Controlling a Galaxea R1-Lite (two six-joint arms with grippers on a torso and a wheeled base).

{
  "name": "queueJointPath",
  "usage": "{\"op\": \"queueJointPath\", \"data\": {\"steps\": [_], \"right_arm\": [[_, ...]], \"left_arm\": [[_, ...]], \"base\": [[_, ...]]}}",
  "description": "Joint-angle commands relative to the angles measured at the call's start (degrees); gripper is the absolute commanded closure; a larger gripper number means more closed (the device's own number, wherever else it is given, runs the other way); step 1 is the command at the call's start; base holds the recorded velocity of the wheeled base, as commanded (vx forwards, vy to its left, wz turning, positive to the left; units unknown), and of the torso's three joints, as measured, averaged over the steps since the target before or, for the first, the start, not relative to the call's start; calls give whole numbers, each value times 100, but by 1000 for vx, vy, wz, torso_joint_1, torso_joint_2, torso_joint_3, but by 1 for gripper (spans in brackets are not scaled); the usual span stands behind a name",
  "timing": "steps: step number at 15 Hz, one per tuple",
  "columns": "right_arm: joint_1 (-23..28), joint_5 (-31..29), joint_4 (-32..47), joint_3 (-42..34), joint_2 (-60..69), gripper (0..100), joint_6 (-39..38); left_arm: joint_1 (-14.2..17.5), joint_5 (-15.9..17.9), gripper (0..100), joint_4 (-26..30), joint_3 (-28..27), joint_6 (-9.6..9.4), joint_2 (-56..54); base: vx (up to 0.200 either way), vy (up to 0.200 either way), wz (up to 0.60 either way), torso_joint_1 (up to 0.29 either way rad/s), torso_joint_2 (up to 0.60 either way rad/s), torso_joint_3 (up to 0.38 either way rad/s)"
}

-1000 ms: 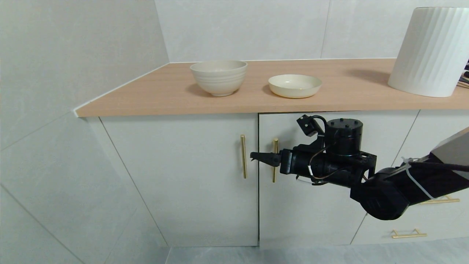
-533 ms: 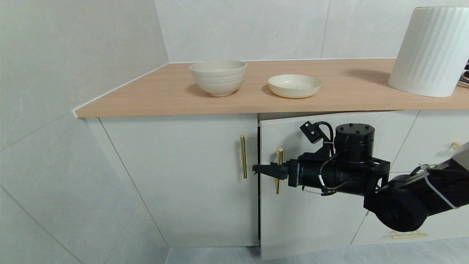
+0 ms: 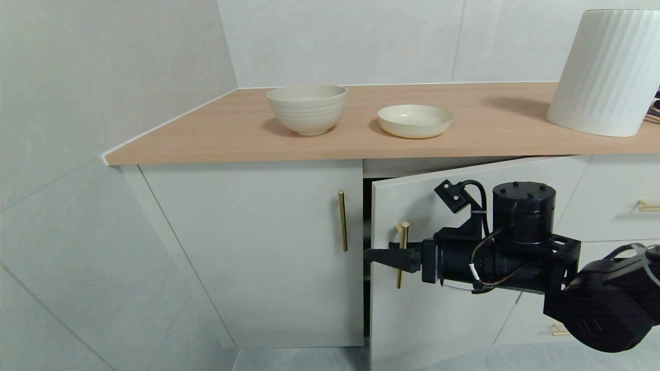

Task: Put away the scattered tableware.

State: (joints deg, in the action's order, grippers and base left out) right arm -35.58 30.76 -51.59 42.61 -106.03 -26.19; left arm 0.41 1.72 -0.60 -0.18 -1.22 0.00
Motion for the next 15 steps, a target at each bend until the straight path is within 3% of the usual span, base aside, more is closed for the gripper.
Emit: {"op": "queueJointPath", "data": {"steps": [1,2,4,8,9,10,11,13,14,15], "right_arm": [[-63,9,-9,-130,276,0,-1],[-124,18,-9,-200,417,0,-1],[-168,159,-9,-349,637,0,17],[-221,203,-9,-587,891,0,17],[-221,203,-9,-666,971,0,17],[-230,211,-9,-754,1102,0,17],[-230,211,-9,-798,1173,0,17],[-238,238,-9,-912,1261,0,17],[-256,282,-9,-1035,1348,0,17],[-274,299,-9,-1097,1401,0,17]], "left_arm": [[2,13,0,-2,9,-36,0],[2,39,0,7,9,-115,0],[2,65,0,16,-34,-467,26],[2,654,0,367,-1309,-467,1230],[2,909,0,367,-1581,-476,1828],[-6,1428,0,350,-2126,-476,2944],[-6,1586,0,341,-2425,-476,3568],[-244,1612,0,323,-2812,-476,4438],[-868,1612,0,279,-3163,-449,5106],[-1184,1612,0,174,-3269,-379,5423]], "base": [[0,0,0,0,0,0],[0,0,0,0,0,0],[0,0,0,0,0,0],[0,0,0,0,0,0],[0,0,0,0,0,0],[0,0,0,0,0,0],[0,0,0,0,0,0],[0,0,0,0,0,0],[0,0,0,0,0,0],[0,0,0,0,0,0]]}}
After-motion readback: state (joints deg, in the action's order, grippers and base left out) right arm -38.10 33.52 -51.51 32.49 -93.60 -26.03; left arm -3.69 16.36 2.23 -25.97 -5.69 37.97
